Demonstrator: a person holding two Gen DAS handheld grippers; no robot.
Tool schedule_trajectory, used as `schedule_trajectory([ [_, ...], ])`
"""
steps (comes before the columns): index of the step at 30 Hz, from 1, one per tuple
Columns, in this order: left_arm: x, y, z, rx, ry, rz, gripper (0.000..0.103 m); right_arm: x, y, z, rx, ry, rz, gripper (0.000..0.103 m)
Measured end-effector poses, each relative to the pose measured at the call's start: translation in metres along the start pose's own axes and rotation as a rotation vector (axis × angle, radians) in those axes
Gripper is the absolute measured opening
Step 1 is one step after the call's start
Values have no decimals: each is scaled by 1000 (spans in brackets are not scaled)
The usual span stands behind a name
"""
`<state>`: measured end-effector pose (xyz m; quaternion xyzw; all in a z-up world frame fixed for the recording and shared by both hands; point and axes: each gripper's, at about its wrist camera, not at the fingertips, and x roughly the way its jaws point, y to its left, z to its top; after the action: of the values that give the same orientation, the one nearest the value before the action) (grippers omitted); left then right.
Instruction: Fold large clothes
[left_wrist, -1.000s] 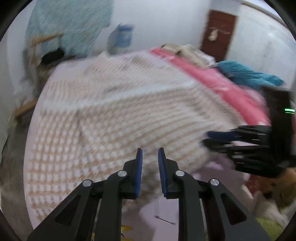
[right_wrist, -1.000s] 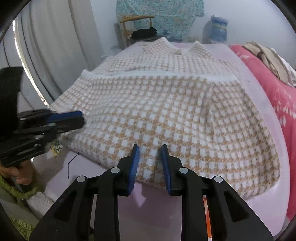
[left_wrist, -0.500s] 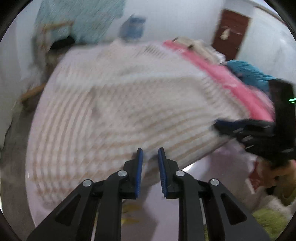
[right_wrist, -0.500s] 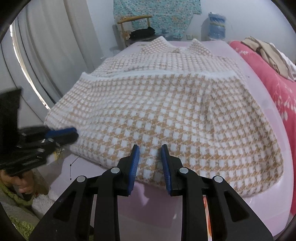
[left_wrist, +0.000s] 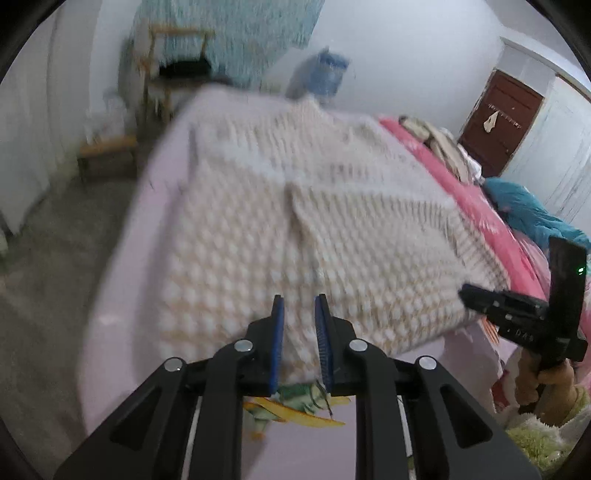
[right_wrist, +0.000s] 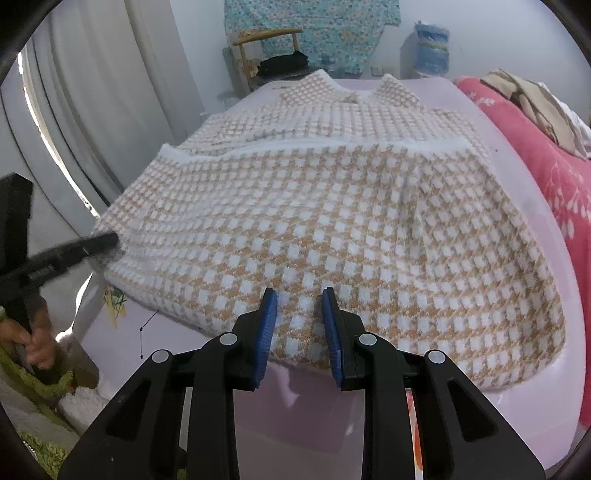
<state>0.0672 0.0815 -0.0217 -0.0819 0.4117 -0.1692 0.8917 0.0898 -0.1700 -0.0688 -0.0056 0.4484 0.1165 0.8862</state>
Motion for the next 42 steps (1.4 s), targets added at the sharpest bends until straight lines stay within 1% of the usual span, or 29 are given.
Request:
schedule_trajectory([
  [1,0,9,-1,1,-7,42,18,0,0,0,4,-2,2,24],
  [2,8,17,-3,-11,14,78,18,0,0,0,8,-2,4,24],
  [3,21,31,-10,-40,62,87,17,1,-1,1,11,-1,8,24],
  [5,20,38,-16,-72,45,47,17,1,0,1,6,1,4,24],
  [7,9,31,-7,-54,27,61,18,1,2,2,-6,4,-10,25],
  [9,-1,28,-4,-34,-16,78,19,1,3,2,-3,2,-14,26],
  [10,1,31,-4,-35,-15,94,20,1,2,1,5,-1,-8,26],
  [11,8,38,-6,-51,16,110,20,1,2,1,10,-1,-5,27],
  [12,9,46,-6,-71,30,99,20,1,2,2,14,2,0,27],
  [13,5,49,-5,-99,24,81,20,1,2,2,12,5,-3,27],
  [14,1,48,-2,-96,16,82,20,-1,3,3,6,9,-15,29],
  [15,-5,41,3,-69,1,103,20,-3,4,4,3,9,-27,36],
  [17,-9,27,9,-23,-15,129,24,-10,2,6,17,-4,-40,46],
  [19,-12,16,19,3,-30,133,37,-18,-2,9,49,-28,-13,48],
  [20,-12,9,25,16,-36,127,40,-22,-3,10,57,-39,-12,50],
  [21,-11,2,30,31,-39,113,44,-25,-3,12,57,-50,-21,54],
  [22,-9,-2,33,44,-39,104,49,-30,-2,14,51,-67,-39,56],
  [26,15,-37,47,111,-9,98,60,-31,-7,23,72,-82,-66,65],
  [27,24,-47,50,137,2,114,64,-30,-9,26,78,-80,-75,66],
  [30,43,-63,56,176,31,145,73,-25,-15,33,102,-80,-104,68],
  [32,58,-71,59,186,64,164,74,-22,-20,37,117,-83,-115,69],
  [38,93,-72,60,164,140,217,79,-13,-32,48,139,-87,-129,69],
  [41,99,-70,59,148,147,232,84,-5,-34,48,135,-79,-124,69],
  [42,100,-68,58,138,144,240,88,2,-36,47,136,-64,-121,69],
])
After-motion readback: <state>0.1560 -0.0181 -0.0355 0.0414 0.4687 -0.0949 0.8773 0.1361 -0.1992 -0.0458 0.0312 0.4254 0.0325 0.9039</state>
